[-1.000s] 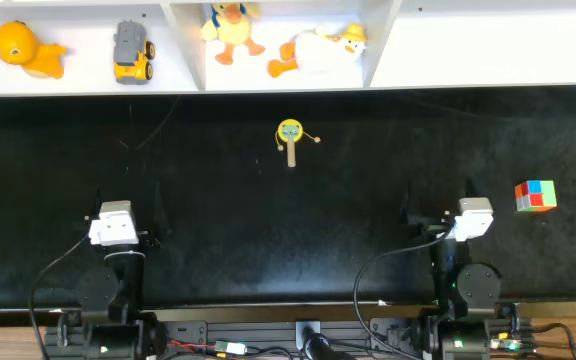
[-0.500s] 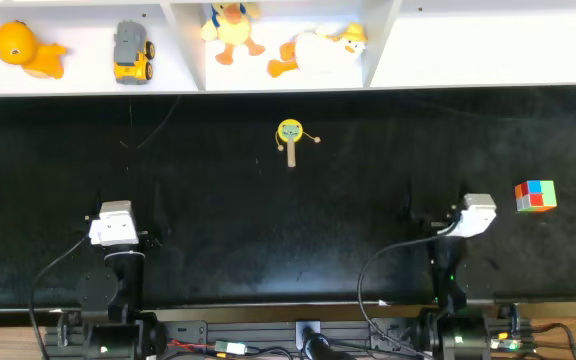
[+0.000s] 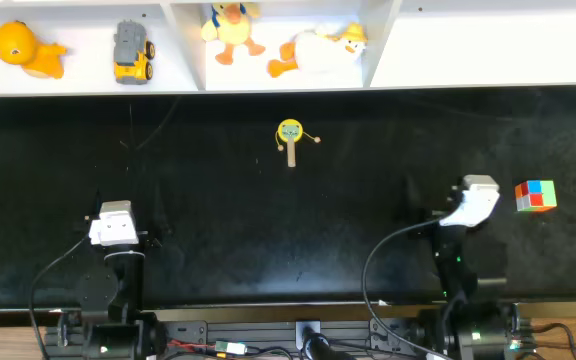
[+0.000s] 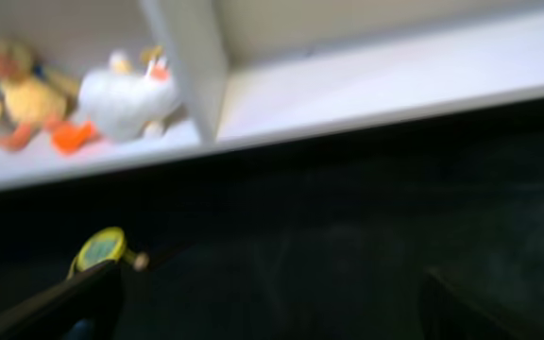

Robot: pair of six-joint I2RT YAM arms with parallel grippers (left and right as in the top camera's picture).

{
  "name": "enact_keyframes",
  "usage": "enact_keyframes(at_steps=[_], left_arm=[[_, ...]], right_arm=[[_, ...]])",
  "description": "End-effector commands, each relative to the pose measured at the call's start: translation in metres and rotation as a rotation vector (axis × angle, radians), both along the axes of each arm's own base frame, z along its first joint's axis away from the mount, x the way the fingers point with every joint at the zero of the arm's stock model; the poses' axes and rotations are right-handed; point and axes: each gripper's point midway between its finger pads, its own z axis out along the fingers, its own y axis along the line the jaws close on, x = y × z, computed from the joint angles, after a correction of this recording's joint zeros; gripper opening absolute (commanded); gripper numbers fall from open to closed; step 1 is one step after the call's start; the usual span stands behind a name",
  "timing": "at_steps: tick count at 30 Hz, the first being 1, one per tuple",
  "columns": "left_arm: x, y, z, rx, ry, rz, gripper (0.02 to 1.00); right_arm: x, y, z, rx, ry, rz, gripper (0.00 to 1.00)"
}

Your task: Store Toys

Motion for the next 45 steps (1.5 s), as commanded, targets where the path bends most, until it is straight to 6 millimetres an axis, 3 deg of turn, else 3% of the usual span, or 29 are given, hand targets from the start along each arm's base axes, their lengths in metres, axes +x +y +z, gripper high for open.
enact_keyframes(at_steps=[1, 10, 15, 30, 36, 45], left_arm=[[0.000, -0.002, 0.001, 0.011, -0.007, -0.008, 0.998], [0.000, -0.002, 0.001, 0.011, -0.007, -0.008, 0.998], [0.000, -0.002, 0.001, 0.011, -0.007, -0.008, 1.000], [0.000, -0.002, 0.001, 0.011, -0.007, -0.008, 0.998], [0.000, -0.002, 0.001, 0.011, -0.007, -0.008, 0.998], [0.000, -0.002, 0.001, 0.011, -0.007, -0.008, 0.998]], right_arm=[[0.002, 0.011, 0.016, 0.015, 0.039, 0.022, 0.996], [0.002, 0.021, 0.015, -0.079, 0.281, 0.023, 0.996], [0.004, 0.040, 0.019, -0.144, 0.308, 0.069, 0.996], [-0.007, 0.093, -0.011, 0.004, 0.437, 0.044, 0.993], [-0.009, 0.105, -0.008, -0.033, 0.488, 0.019, 0.996], [0.010, 0.130, -0.002, -0.073, 0.547, 0.007, 0.993]])
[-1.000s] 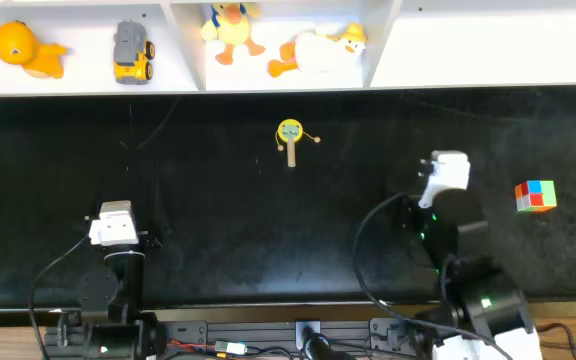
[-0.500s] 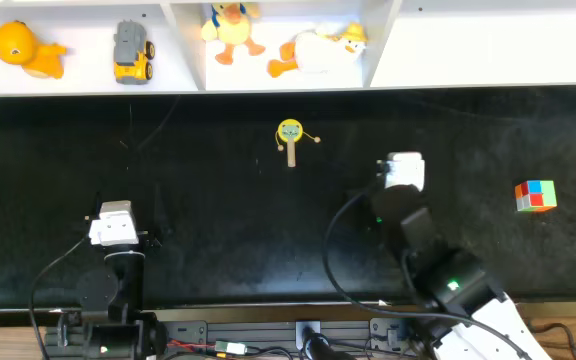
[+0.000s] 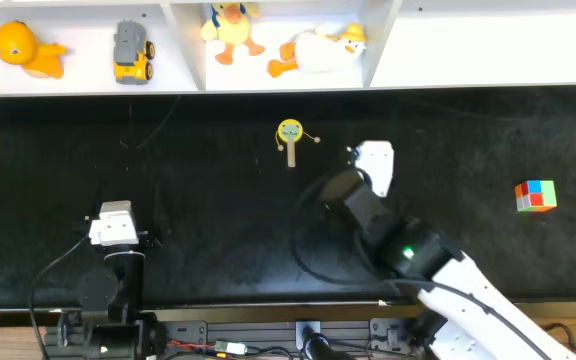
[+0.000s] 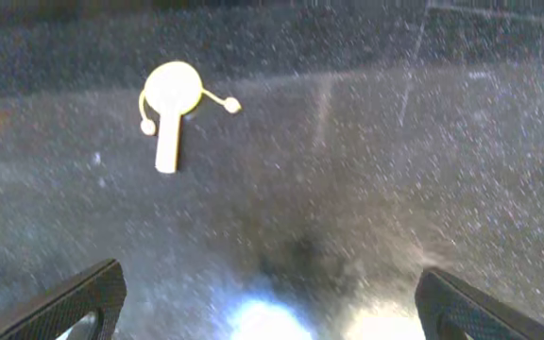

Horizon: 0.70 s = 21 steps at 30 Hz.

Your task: Store Toys

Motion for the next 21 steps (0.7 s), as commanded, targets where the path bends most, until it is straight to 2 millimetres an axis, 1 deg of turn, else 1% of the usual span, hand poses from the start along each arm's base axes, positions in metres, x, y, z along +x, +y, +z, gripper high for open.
enact_keyframes(at_steps=[1, 7, 14, 21], left_arm=[[0.000, -0.002, 0.001, 0.011, -0.007, -0.008, 0.996], [0.000, -0.002, 0.001, 0.011, -0.007, -0.008, 0.998], [0.000, -0.002, 0.001, 0.011, -0.007, -0.008, 0.998], [0.000, -0.002, 0.001, 0.011, -0.007, -0.008, 0.998]], right_arm=[[0.012, 0.010, 0.013, 0.032, -0.016, -0.052, 0.993], [0.010, 0.017, 0.003, 0.079, 0.018, -0.122, 0.993], [0.004, 0.030, -0.009, 0.053, 0.050, -0.090, 0.996], [0.005, 0.035, -0.029, 0.022, 0.097, -0.108, 0.998]])
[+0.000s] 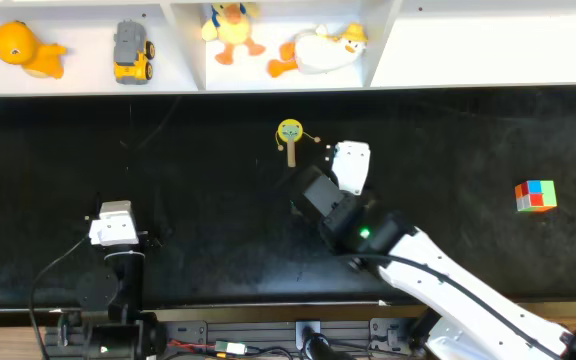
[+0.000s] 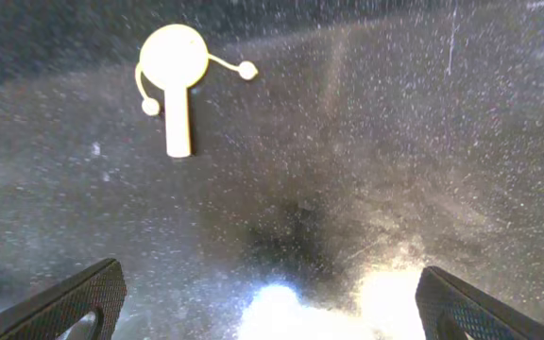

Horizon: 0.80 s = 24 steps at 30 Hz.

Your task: Store Toys

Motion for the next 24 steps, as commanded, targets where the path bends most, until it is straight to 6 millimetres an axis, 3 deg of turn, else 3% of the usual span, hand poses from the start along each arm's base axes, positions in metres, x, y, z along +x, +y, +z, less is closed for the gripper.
enact_keyframes(at_steps=[1, 5, 16, 24], left_arm=[[0.000, -0.002, 0.001, 0.011, -0.007, -0.008, 0.998], [0.000, -0.002, 0.001, 0.011, -0.007, -0.008, 0.998], [0.000, -0.002, 0.001, 0.011, -0.007, -0.008, 0.998], [0.000, -0.002, 0.001, 0.011, -0.007, -0.008, 0.998]], right_arm=[[0.006, 0.008, 0.001, 0.009, -0.001, -0.019, 0.998], [0.006, 0.011, -0.007, -0.007, 0.023, -0.014, 0.967], [0.027, 0.034, -0.012, -0.016, 0.000, 0.022, 0.998], [0.028, 0.041, -0.023, -0.034, 0.018, 0.029, 0.996]])
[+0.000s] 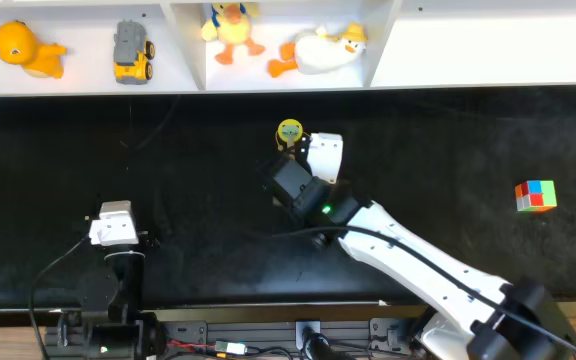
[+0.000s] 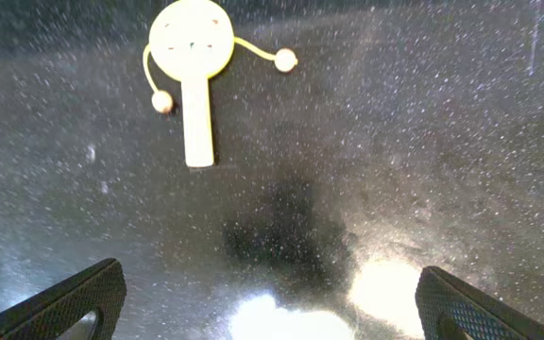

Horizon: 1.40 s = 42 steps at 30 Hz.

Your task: Store Toys

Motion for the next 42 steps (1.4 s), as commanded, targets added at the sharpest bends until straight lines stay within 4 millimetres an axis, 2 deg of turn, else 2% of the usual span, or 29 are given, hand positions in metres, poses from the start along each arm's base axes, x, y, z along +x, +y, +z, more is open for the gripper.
enact_keyframes(at_steps=[1, 11, 20, 33, 42], left_arm=[[0.000, -0.002, 0.001, 0.011, -0.007, -0.008, 0.998], [0.000, -0.002, 0.001, 0.011, -0.007, -0.008, 0.998], [0.000, -0.002, 0.001, 0.011, -0.007, -0.008, 0.998], [0.000, -0.002, 0.001, 0.011, -0.007, -0.008, 0.998], [0.000, -0.002, 0.001, 0.011, -0.007, -0.008, 0.996]], right_arm=[[0.008, 0.012, 0.010, 0.015, -0.031, 0.010, 0.998], [0.021, 0.019, 0.011, 0.030, -0.061, 0.009, 0.996], [0.042, 0.023, -0.004, -0.013, -0.071, 0.060, 0.996], [0.066, 0.023, -0.019, -0.032, -0.074, 0.046, 0.976], [0.070, 0.029, -0.032, -0.047, -0.064, 0.078, 0.982]])
